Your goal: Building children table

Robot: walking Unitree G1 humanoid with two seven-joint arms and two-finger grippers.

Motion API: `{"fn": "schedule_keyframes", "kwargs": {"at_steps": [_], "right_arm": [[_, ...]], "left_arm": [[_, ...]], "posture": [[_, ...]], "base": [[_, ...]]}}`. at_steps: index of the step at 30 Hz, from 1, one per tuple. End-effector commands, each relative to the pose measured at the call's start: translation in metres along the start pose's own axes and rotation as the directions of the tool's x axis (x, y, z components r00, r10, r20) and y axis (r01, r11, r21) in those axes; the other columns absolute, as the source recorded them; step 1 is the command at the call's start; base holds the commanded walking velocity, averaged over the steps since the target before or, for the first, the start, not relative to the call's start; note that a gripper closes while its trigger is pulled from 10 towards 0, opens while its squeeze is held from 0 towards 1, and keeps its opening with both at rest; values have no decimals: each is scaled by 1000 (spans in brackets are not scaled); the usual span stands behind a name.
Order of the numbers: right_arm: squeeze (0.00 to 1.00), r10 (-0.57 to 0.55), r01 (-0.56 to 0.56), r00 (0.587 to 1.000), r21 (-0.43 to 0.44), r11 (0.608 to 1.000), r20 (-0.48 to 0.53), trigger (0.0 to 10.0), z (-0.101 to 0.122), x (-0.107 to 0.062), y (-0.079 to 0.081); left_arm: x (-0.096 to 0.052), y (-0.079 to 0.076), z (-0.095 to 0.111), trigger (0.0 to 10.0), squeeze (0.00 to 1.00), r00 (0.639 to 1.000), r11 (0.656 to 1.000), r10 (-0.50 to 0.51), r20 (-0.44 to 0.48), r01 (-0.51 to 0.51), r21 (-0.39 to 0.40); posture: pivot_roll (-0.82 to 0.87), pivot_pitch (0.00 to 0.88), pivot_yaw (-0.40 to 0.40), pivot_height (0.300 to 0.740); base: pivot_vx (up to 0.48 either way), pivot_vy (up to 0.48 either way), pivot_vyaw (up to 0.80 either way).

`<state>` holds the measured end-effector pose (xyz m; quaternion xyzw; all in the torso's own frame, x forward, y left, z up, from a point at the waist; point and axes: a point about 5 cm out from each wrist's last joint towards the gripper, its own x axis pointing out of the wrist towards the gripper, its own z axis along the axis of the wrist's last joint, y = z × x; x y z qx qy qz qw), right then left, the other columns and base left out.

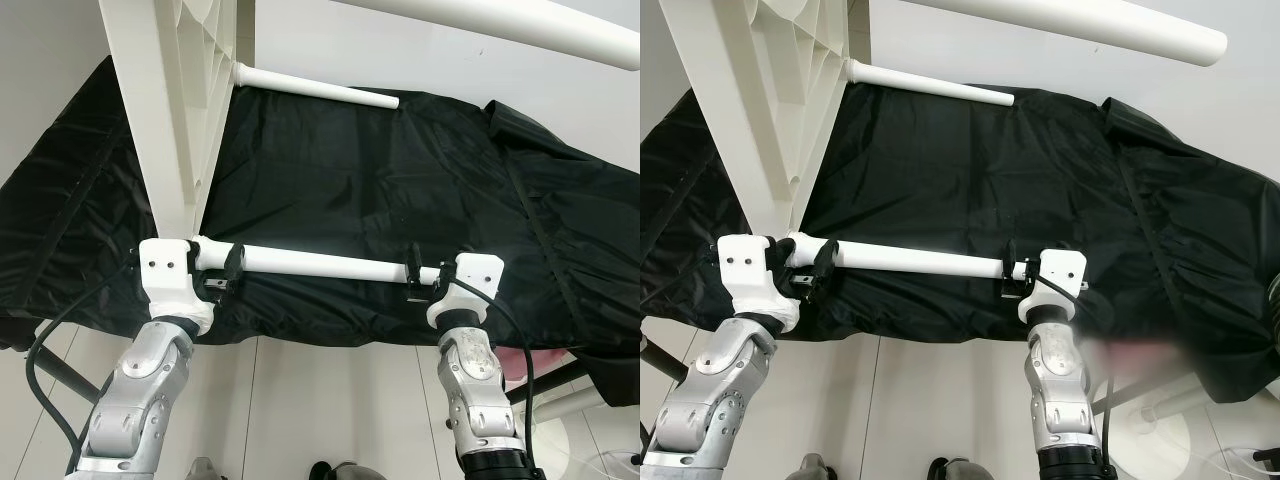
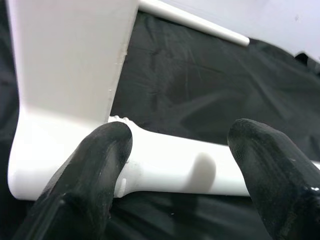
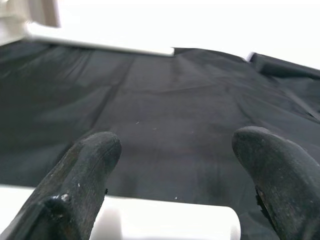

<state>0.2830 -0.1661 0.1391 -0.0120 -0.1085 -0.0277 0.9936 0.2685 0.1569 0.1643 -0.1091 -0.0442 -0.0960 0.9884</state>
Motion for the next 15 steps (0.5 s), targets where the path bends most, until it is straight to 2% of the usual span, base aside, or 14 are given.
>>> {"fn": "schedule_keyframes", "kwargs": {"at_steps": [1,4,5,6,8,10,11,13,14,15], "right_arm": [[0,16,-15,999,2,1000,-49,10000,-9,-5,-2],[0,66,-68,995,-29,997,-72,10000,-14,-6,4],[0,66,-68,995,-29,997,-72,10000,-14,-6,4],[0,98,-100,993,-35,994,-73,10000,-15,-6,10],[0,98,-100,993,-35,994,-73,10000,-15,-6,10],[0,131,-134,990,-63,989,-48,10000,-11,-4,18],[0,121,-122,992,-90,988,-26,10000,-9,-1,17],[0,121,-122,992,-90,988,-26,10000,-9,-1,17],[0,98,-98,995,-110,989,-4,10000,-6,2,14],[0,98,-98,995,-110,989,-4,10000,-6,2,14]], "left_arm": [[-1,-5,-4,10000,0,999,999,-33,-30,32,-36],[-1,-18,-12,10000,0,995,996,-78,-62,76,-35],[-1,-18,-12,10000,0,995,996,-78,-62,76,-35],[0,-25,-13,10000,0,991,994,-111,-75,110,-16],[0,-25,-13,10000,0,991,994,-111,-75,110,-16],[2,-29,-14,10000,0,984,988,-151,-89,153,18],[4,-25,-14,10000,0,987,986,-137,-83,144,79],[4,-25,-14,10000,0,987,986,-137,-83,144,79],[4,-21,-13,10000,0,991,985,-120,-66,127,119],[4,-21,-13,10000,0,991,985,-120,-66,127,119]], "posture": [[72,124,-90,740],[72,121,-82,740],[72,121,-82,740],[75,122,-80,740],[75,122,-80,740],[74,115,-80,740],[70,117,-70,740],[70,117,-70,740],[70,117,-70,740],[70,117,-70,740]], "base": [[0,0,0],[0,0,0],[0,0,0],[0,0,0],[0,0,0],[0,0,0],[0,0,0],[0,0,0],[0,0,0],[0,0,0]]}}
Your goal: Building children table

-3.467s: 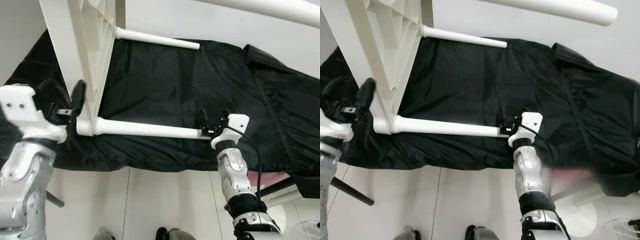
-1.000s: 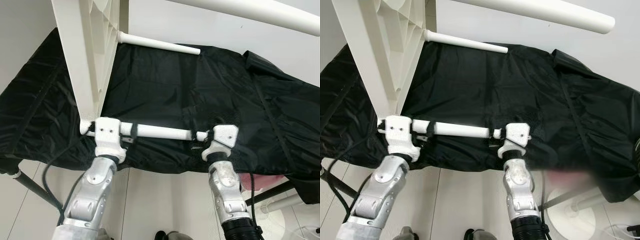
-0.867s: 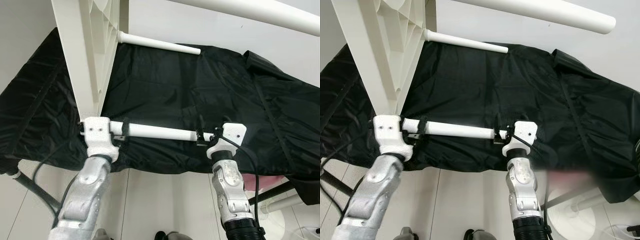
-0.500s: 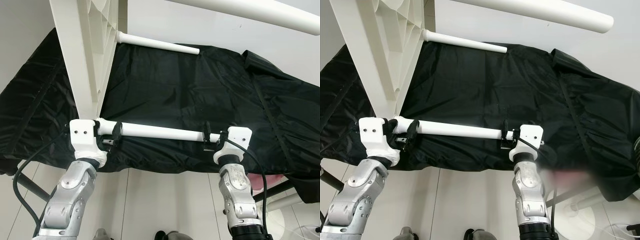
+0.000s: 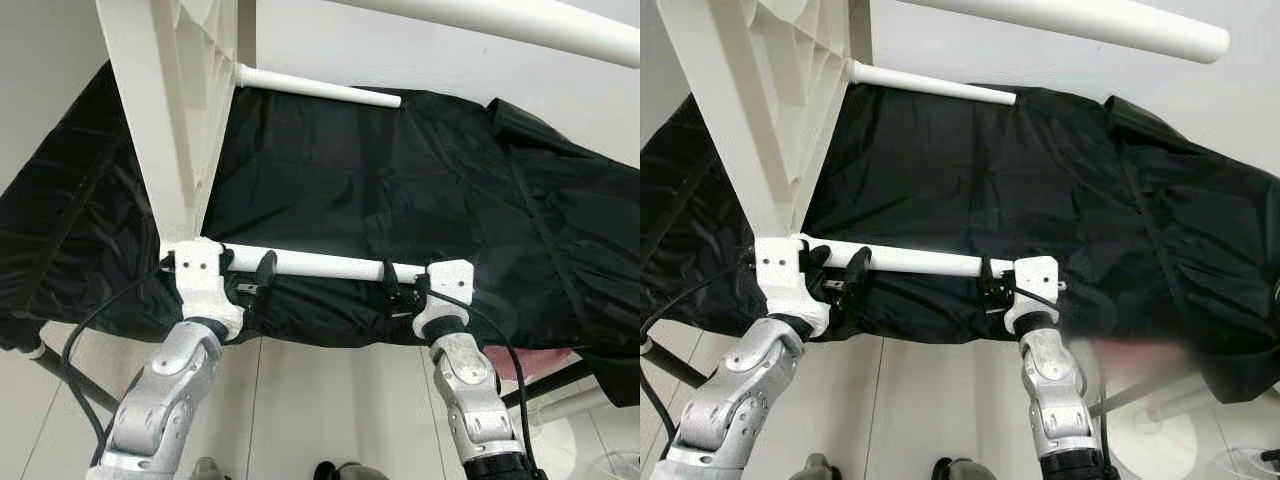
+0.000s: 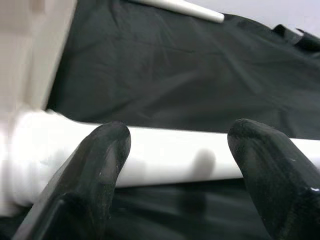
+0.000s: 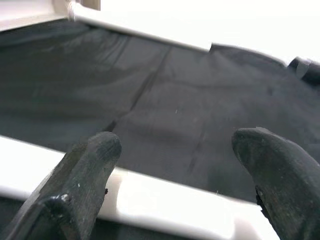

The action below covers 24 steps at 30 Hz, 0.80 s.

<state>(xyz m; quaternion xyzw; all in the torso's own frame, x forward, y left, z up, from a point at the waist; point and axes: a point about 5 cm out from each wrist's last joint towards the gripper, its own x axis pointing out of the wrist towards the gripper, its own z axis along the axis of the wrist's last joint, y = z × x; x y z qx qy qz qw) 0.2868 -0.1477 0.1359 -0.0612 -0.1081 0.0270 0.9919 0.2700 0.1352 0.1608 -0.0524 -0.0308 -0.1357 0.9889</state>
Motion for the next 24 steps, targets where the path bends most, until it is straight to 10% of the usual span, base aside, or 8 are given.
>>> {"fn": "schedule_keyframes", "kwargs": {"at_steps": [1,24], "right_arm": [[0,-62,64,997,-59,996,36,10000,1,3,-11],[0,-84,88,992,-45,995,97,10000,7,15,-23]], "left_arm": [[-1,3,-2,10000,0,1000,999,-19,17,18,40],[-22,-21,-20,10000,0,989,978,-147,-9,147,145]], "posture": [[76,121,-78,740],[121,133,-134,740]], "base": [[0,0,0],[0,0,0]]}}
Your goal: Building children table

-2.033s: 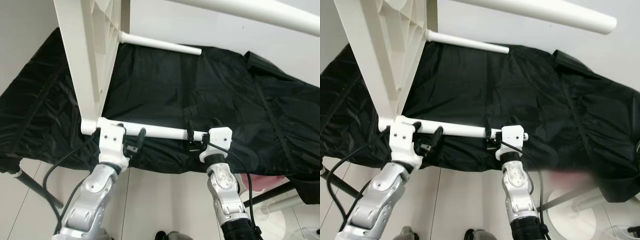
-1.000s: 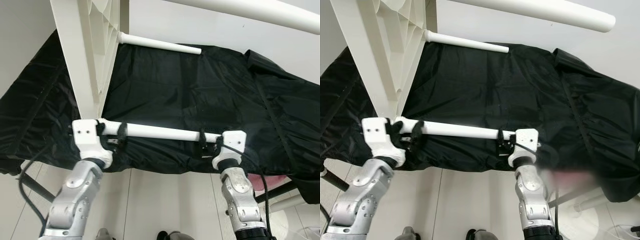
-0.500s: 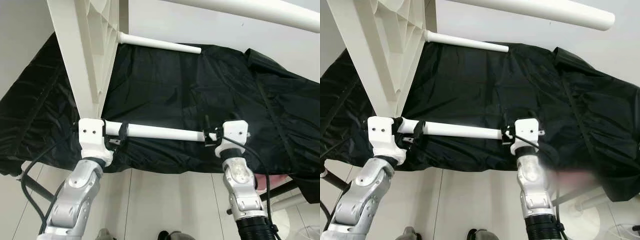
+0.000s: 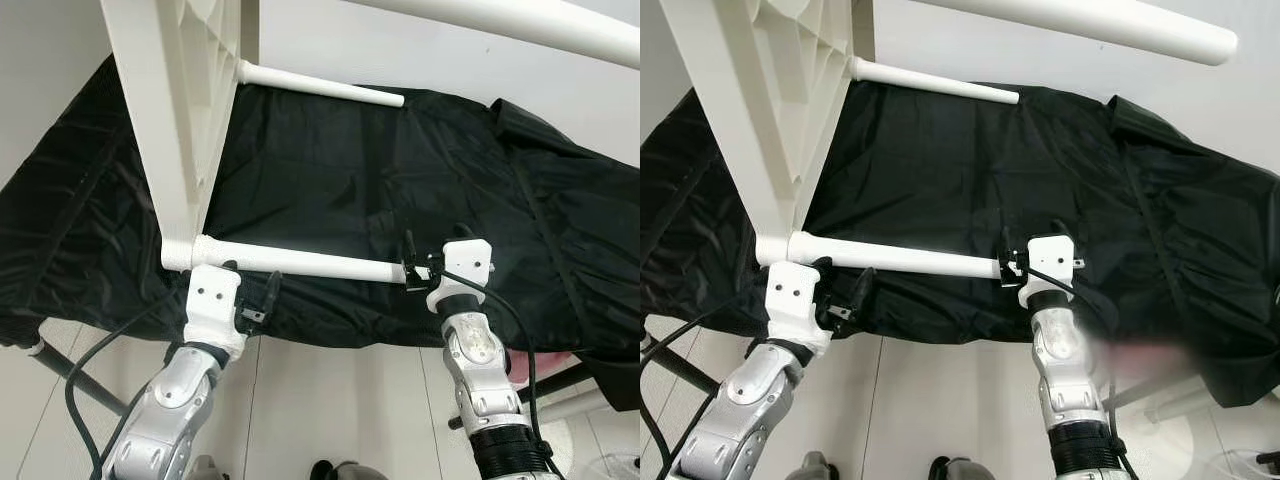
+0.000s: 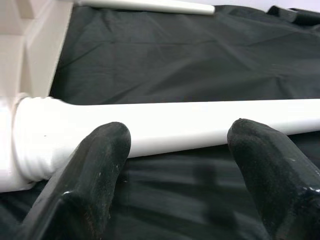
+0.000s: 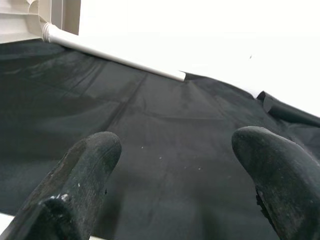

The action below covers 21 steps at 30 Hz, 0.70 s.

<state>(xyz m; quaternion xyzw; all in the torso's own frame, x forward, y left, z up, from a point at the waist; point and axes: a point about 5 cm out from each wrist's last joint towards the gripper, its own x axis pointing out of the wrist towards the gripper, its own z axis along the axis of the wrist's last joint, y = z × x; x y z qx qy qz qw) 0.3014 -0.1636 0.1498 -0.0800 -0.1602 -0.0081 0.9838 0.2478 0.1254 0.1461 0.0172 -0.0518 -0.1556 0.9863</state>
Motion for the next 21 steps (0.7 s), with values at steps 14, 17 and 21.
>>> {"fn": "schedule_keyframes", "kwargs": {"at_steps": [14,17,21], "right_arm": [[0,-51,50,999,57,997,14,10000,0,-2,-11],[1000,-45,44,999,63,997,18,10000,0,-5,-10],[1000,-56,54,998,43,998,27,10000,1,-6,-11]], "left_arm": [[-1,-1,-3,10000,0,998,996,-59,20,61,-64],[-2,-3,-1,10000,1000,997,995,-69,30,71,-71],[1,-2,0,10000,1000,998,998,-54,35,55,-31]], "posture": [[111,119,-133,740],[108,116,-131,740],[105,114,-127,740]], "base": [[0,0,0],[0,0,0],[0,0,0]]}}
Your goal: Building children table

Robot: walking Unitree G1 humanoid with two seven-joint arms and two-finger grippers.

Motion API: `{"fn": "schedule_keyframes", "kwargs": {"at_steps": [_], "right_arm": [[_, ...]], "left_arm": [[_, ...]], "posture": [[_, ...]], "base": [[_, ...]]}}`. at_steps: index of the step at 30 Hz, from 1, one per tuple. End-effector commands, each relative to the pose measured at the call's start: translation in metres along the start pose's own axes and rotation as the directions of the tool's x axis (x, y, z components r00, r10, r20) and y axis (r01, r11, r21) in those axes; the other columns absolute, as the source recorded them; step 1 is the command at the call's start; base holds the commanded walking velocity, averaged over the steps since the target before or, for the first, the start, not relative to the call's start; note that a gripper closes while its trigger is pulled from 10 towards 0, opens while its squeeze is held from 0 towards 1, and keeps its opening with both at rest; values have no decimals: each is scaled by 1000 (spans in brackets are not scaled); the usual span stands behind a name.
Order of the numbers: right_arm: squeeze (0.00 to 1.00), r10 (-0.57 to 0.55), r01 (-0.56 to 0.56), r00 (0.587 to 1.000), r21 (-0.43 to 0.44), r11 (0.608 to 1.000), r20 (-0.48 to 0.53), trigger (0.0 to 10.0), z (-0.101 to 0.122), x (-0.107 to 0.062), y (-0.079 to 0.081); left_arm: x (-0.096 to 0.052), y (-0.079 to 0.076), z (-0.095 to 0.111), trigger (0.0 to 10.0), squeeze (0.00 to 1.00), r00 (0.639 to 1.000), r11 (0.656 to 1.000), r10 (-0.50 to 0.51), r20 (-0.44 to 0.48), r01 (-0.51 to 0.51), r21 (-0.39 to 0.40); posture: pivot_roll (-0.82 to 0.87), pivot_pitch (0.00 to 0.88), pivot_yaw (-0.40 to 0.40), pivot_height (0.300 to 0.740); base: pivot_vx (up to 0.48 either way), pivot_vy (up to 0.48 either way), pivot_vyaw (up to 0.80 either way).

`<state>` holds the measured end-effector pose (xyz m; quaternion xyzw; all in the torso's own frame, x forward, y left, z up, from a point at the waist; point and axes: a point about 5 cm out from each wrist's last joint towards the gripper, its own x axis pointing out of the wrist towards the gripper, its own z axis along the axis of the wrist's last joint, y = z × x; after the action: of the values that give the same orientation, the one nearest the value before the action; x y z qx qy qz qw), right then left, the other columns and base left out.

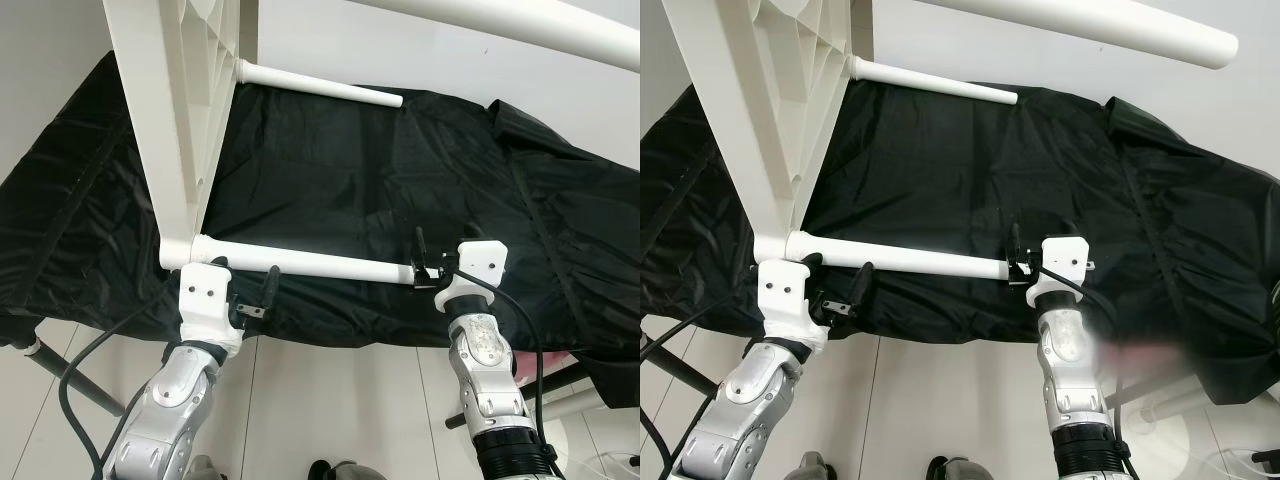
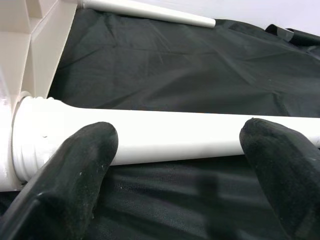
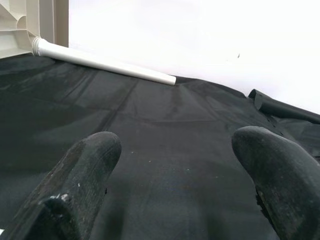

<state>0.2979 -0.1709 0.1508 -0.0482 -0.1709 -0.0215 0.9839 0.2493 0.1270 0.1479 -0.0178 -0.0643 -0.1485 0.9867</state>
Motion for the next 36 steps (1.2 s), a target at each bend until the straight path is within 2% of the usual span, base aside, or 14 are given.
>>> {"fn": "schedule_keyframes", "kwargs": {"at_steps": [1,3,4,7,14,17,19,22,24,26,33,34,35,36], "right_arm": [[949,-28,28,999,-32,999,18,10000,2,-1,-5],[949,-35,36,999,-43,998,24,10000,3,0,-6],[0,-37,39,998,-60,997,42,10000,6,2,-7],[0,-43,59,991,-131,990,127,10000,22,9,-10],[0,-47,104,965,-208,973,258,10000,47,18,-11],[0,-47,104,965,-208,973,258,10000,47,18,-11],[0,43,90,918,-311,946,395,10000,71,26,5],[0,106,84,882,-376,923,459,10000,82,27,13],[0,250,88,797,-514,853,550,10000,98,24,27],[0,316,109,755,-585,803,574,10000,101,22,33],[0,349,158,716,-628,762,604,10000,103,22,33],[0,363,206,679,-641,739,638,10000,109,21,32],[0,363,206,679,-641,739,638,10000,109,21,32],[0,370,293,614,-636,713,697,10000,119,21,29]], "left_arm": [[1,-4,-1,10000,0,998,997,-68,-4,68,48],[1,-3,-1,10000,0,998,996,-66,-3,66,57],[2,-4,-1,10000,0,998,996,-69,-4,70,58],[1,-4,-2,10000,0,997,995,-76,-6,76,66],[3,-5,-2,10000,0,997,993,-83,-4,83,86],[3,-5,-2,10000,0,997,993,-83,-4,83,86],[7,-7,-1,10000,0,996,990,-93,1,92,103],[8,-8,-1,10000,0,995,990,-96,3,95,107],[10,-8,-1,10000,0,995,989,-95,8,94,116],[11,-8,-1,10000,0,996,989,-92,11,91,117],[13,-10,-1,10000,0,995,989,-95,14,93,117],[14,-11,-1,10000,0,995,989,-97,15,95,117],[14,-11,-1,10000,0,995,989,-97,15,95,117],[16,-11,-1,10000,0,995,988,-100,20,97,120]], "posture": [[105,116,-124,740],[105,118,-123,740],[105,118,-123,740],[105,124,-115,740],[106,127,-104,740],[106,127,-104,740],[107,123,-96,740],[107,123,-95,740],[102,120,-92,740],[99,119,-91,740],[96,119,-88,740],[86,119,-83,740],[86,119,-83,740],[86,118,-83,740]], "base": [[0,0,0],[0,0,0],[0,0,0],[0,0,0],[0,0,0],[0,0,0],[0,0,0],[0,0,0],[0,0,0],[0,0,0],[0,0,0],[0,0,0],[0,0,0],[0,0,0]]}}
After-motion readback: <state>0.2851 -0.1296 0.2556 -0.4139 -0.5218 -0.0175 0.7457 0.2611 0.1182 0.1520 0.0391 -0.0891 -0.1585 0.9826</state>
